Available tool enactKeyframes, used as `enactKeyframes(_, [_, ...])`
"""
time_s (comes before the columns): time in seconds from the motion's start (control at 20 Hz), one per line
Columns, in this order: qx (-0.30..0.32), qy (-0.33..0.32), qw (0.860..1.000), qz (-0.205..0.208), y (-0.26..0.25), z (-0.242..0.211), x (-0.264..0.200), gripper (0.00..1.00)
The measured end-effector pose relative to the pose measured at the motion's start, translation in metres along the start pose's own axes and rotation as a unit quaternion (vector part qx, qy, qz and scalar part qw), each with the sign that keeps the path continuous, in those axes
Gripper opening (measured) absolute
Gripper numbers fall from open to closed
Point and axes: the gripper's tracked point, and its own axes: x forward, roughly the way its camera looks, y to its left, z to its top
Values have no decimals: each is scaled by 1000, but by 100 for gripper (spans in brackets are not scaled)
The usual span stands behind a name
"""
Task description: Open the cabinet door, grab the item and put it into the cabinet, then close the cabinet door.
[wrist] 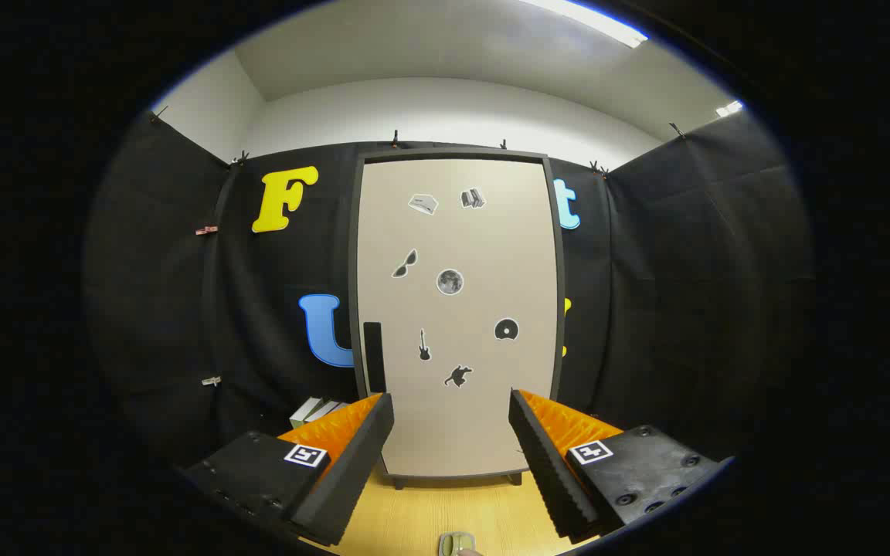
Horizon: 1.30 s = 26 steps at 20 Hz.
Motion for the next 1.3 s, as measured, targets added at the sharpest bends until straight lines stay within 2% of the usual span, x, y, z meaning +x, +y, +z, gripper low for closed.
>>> enactKeyframes(1.3, [5,-16,1000,-26,12,7,-1,98])
